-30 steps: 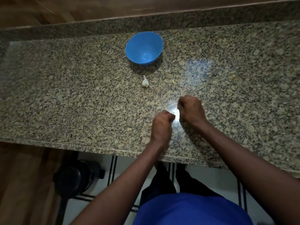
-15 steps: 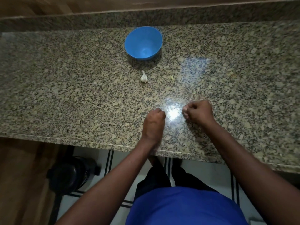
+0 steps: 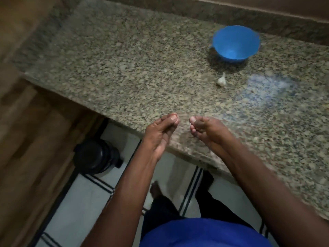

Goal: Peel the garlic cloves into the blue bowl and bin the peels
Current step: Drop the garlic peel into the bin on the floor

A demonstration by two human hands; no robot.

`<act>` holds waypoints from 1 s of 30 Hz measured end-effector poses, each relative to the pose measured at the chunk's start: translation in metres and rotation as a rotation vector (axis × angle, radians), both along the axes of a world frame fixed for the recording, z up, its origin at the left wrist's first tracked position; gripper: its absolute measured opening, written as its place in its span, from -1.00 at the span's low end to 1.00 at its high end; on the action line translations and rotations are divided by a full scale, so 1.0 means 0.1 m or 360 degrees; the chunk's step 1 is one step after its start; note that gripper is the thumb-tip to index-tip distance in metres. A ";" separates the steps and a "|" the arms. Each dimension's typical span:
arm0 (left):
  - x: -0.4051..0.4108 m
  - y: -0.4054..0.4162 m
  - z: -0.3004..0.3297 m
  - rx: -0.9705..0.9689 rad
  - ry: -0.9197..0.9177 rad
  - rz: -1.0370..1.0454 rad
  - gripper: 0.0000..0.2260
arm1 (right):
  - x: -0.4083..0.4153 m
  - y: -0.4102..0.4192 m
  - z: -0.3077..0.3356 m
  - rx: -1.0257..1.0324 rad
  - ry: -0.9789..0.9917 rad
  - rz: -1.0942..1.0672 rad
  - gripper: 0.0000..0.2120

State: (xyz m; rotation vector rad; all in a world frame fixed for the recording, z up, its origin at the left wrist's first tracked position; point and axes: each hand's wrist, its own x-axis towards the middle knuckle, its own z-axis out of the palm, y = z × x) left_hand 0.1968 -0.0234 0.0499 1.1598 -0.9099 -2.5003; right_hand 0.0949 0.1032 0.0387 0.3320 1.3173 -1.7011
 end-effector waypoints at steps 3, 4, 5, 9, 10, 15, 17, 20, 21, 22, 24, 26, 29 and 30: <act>0.49 -0.43 0.06 0.0032 0.0071 0.0171 -0.87 | 0.38 -0.55 0.13 -0.0025 0.0002 0.0187 -0.87; 0.68 -0.59 0.07 0.0039 0.0089 0.0230 -0.86 | 0.53 -0.75 0.14 -0.0030 -0.0001 0.0251 -0.86; 0.87 -0.76 0.08 0.0046 0.0110 0.0292 -0.84 | 0.69 -0.96 0.14 -0.0032 -0.0007 0.0314 -0.85; 1.75 -1.57 0.08 0.0118 0.0174 0.0484 -0.73 | 1.46 -1.88 0.10 -0.0063 0.0015 0.0505 -0.80; 1.98 -1.80 0.07 0.0139 0.0187 0.0525 -0.71 | 1.66 -2.11 0.09 -0.0070 0.0019 0.0538 -0.79; 3.01 -2.77 -0.01 0.0129 0.0213 0.0716 -0.84 | 2.54 -3.14 -0.03 -0.0101 0.0060 0.0750 -0.83; 3.32 -3.05 -0.07 0.0128 0.0198 0.0769 -0.86 | 2.79 -3.46 -0.08 -0.0073 0.0087 0.0798 -0.83; 3.67 -3.39 -0.17 0.0172 0.0171 0.0833 -0.90 | 3.08 -3.82 -0.10 -0.0073 0.0074 0.0850 -0.85; 3.76 -3.48 -0.21 0.0204 0.0169 0.0867 -0.90 | 3.17 -3.92 -0.11 -0.0068 0.0071 0.0881 -0.84; 3.84 -3.57 -0.25 0.0235 0.0166 0.0903 -0.90 | 3.24 -4.01 -0.13 -0.0057 0.0069 0.0912 -0.83; 3.96 -3.74 -0.33 0.0287 0.0180 0.0975 -0.90 | 3.36 -4.17 -0.18 -0.0034 0.0062 0.0955 -0.85; 4.04 -3.89 -0.41 0.0347 0.0208 0.1046 -0.90 | 3.44 -4.33 -0.25 -0.0014 0.0053 0.1009 -0.90; 4.13 -4.08 -0.57 0.0447 0.0221 0.1110 -0.93 | 3.53 -4.56 -0.40 0.0032 0.0029 0.1055 -0.91; 4.15 -4.15 -0.65 0.0475 0.0207 0.1110 -0.95 | 3.56 -4.64 -0.45 0.0055 0.0030 0.1059 -0.90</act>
